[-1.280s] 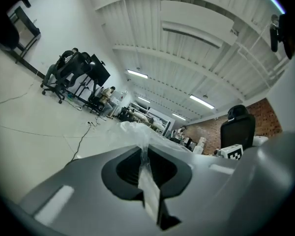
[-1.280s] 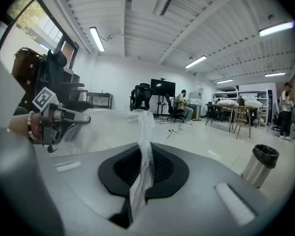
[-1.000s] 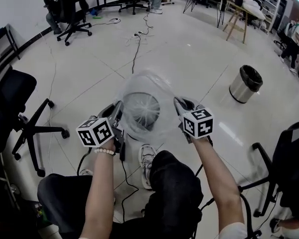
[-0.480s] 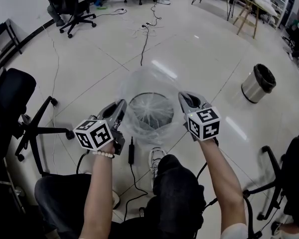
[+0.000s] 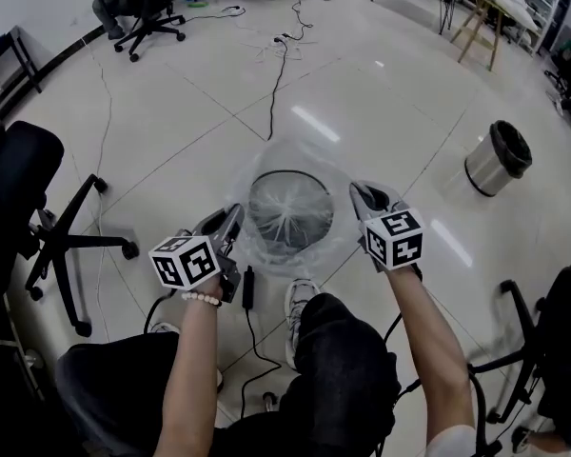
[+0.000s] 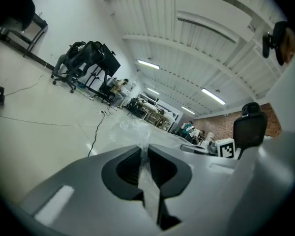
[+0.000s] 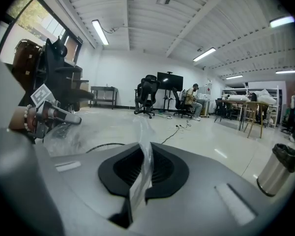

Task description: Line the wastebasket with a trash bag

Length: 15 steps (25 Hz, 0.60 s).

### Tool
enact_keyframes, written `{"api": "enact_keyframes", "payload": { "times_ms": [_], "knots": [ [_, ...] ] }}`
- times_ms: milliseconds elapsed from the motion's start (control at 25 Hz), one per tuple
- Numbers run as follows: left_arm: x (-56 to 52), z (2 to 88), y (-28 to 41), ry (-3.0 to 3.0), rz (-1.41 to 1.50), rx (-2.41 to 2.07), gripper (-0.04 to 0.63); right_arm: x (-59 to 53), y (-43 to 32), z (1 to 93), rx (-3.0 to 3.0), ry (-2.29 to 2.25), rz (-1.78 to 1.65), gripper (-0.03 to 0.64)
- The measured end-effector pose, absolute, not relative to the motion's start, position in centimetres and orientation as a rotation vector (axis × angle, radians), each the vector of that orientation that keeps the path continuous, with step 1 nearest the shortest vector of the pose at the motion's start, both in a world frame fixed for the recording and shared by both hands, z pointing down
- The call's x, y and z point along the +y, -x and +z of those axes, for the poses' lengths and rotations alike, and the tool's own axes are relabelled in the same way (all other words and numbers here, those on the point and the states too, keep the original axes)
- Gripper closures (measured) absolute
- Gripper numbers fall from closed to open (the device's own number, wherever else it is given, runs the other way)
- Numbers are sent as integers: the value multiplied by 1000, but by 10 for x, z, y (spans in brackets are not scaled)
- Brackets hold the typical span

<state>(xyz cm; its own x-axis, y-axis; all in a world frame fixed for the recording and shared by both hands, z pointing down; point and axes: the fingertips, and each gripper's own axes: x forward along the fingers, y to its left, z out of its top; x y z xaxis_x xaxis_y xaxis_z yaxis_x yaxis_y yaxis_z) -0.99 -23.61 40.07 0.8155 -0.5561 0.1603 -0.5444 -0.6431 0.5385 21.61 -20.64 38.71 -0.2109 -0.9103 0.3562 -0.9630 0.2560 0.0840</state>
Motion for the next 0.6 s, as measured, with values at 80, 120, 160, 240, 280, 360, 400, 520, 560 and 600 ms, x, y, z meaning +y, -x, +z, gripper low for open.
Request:
{"api": "enact_keyframes", "payload": {
  "times_ms": [80, 120, 160, 240, 280, 360, 400, 520, 560, 600],
  "knots": [
    [-241, 411, 12, -2403, 16, -843, 583, -210, -220, 396, -2176, -1706, 261, 615],
    [-244, 418, 13, -2397, 51, -866, 583, -212, -224, 403, -2159, -1701, 298, 615],
    [-246, 427, 15, -2388, 90, -893, 583, -214, -228, 410, -2140, -1694, 334, 615],
    [-251, 446, 24, -2361, 160, -941, 583, -216, -232, 427, -2111, -1671, 382, 615],
    [-254, 452, 29, -2353, 180, -953, 583, -218, -232, 434, -2107, -1659, 395, 615],
    [-258, 458, 32, -2356, 197, -953, 583, -223, -230, 443, -2112, -1638, 406, 615],
    [-261, 459, 31, -2361, 199, -953, 583, -225, -229, 447, -2115, -1627, 406, 615],
    [-272, 467, 33, -2354, 215, -991, 583, -231, -226, 465, -2088, -1594, 429, 615],
    [-275, 474, 36, -2342, 243, -1018, 583, -231, -227, 475, -2063, -1580, 454, 615],
    [-276, 484, 41, -2325, 280, -1044, 583, -231, -228, 487, -2037, -1561, 487, 615]
  ]
}}
